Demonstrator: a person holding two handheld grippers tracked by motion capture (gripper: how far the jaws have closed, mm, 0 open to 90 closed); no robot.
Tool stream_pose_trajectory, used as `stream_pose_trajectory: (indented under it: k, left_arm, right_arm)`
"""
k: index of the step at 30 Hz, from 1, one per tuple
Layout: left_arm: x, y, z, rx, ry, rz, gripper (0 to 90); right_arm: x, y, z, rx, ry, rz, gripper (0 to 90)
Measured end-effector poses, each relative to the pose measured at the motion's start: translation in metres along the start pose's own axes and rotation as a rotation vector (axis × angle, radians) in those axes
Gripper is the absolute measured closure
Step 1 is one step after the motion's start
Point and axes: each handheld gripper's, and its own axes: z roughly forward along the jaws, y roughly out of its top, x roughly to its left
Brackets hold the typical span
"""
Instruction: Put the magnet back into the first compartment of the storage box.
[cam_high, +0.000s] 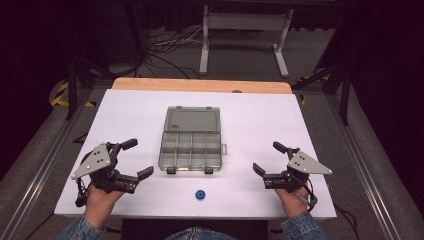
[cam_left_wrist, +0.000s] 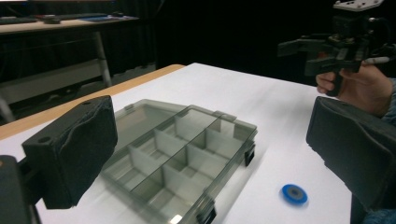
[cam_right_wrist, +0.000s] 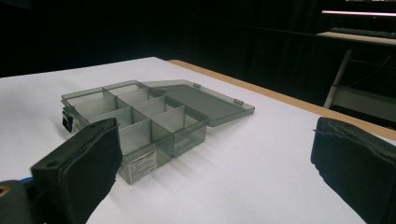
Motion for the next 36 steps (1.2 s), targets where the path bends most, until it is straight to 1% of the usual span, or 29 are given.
stream_pose_trajectory:
  k: [1, 3, 6, 9, 10, 12, 13, 14, 15, 16, 17, 21, 22, 26, 27, 28, 32, 33, 34, 36]
  left_arm:
    - [-0.001, 0.001, 0.002, 0.006, -0.006, 0.005, 2.7]
    - [-0.003, 0.005, 0.008, 0.001, -0.014, 0.01, 2.7]
    - [-0.005, 0.009, 0.016, -0.006, -0.04, 0.003, 2.7]
    - [-0.008, 0.013, 0.025, -0.008, -0.06, 0.013, 2.7]
    - [-0.01, 0.013, 0.029, -0.008, -0.068, 0.007, 2.7]
    - [-0.011, 0.014, 0.035, -0.002, -0.081, 0.008, 2.7]
    - [-0.011, 0.014, 0.035, -0.002, -0.081, 0.008, 2.7]
    - [-0.012, 0.014, 0.041, 0.002, -0.089, 0.009, 2.7]
    - [-0.013, 0.014, 0.044, 0.018, -0.096, 0.01, 2.6]
    - [-0.014, 0.014, 0.048, 0.022, -0.105, 0.011, 2.5]
    - [-0.015, 0.014, 0.052, 0.018, -0.111, 0.002, 2.5]
    - [-0.019, 0.015, 0.06, 0.015, -0.13, 0.0, 2.5]
    - [-0.021, 0.016, 0.065, 0.013, -0.14, 0.0, 2.5]
    - [-0.024, 0.016, 0.075, 0.016, -0.163, 0.002, 2.5]
    - [-0.024, 0.016, 0.075, 0.016, -0.163, 0.002, 2.5]
    - [-0.025, 0.015, 0.08, 0.017, -0.176, -0.001, 2.5]
    - [-0.027, 0.015, 0.086, 0.026, -0.188, 0.003, 2.5]
    - [-0.028, 0.015, 0.087, 0.023, -0.195, 0.006, 2.6]
    - [-0.028, 0.015, 0.087, 0.023, -0.195, 0.006, 2.6]
    - [-0.027, 0.015, 0.088, 0.021, -0.201, 0.005, 2.6]
  right_arm:
    - [0.0, 0.0, 0.0, 0.003, 0.001, 0.002, 2.8]
    - [0.0, 0.0, 0.001, 0.009, 0.002, 0.001, 2.8]
    - [0.0, 0.0, 0.001, 0.007, 0.003, 0.001, 2.8]
    - [0.001, 0.0, 0.002, 0.008, 0.005, 0.003, 2.9]
    - [0.0, 0.0, 0.002, 0.005, 0.006, 0.0, 3.0]
    - [0.001, 0.0, 0.001, 0.006, 0.005, -0.001, 3.0]
    - [0.001, 0.0, 0.001, 0.005, 0.005, 0.0, 3.0]
    - [0.001, 0.0, 0.001, 0.005, 0.005, 0.0, 3.0]
    - [0.001, 0.0, 0.001, 0.005, 0.007, 0.001, 3.0]
    - [0.001, 0.0, 0.001, 0.005, 0.009, 0.001, 3.0]
    - [0.001, 0.0, 0.001, 0.006, 0.01, -0.001, 3.0]
    - [0.0, 0.0, 0.001, 0.003, 0.012, 0.001, 3.0]
    - [0.0, 0.0, 0.001, 0.003, 0.013, 0.001, 3.0]
    - [0.001, 0.0, 0.001, 0.005, 0.014, 0.002, 3.0]
    - [0.001, 0.0, 0.001, 0.005, 0.014, 0.002, 3.0]
    - [0.001, -0.001, 0.001, 0.001, 0.017, -0.001, 3.0]
    - [0.002, -0.002, 0.0, 0.011, 0.007, 0.003, 2.3]
    - [0.002, -0.003, 0.001, 0.016, 0.009, 0.012, 1.5]
    - [0.001, -0.003, 0.001, 0.023, 0.006, 0.013, 1.5]
    - [0.0, -0.004, 0.001, 0.02, 0.011, 0.014, 1.4]
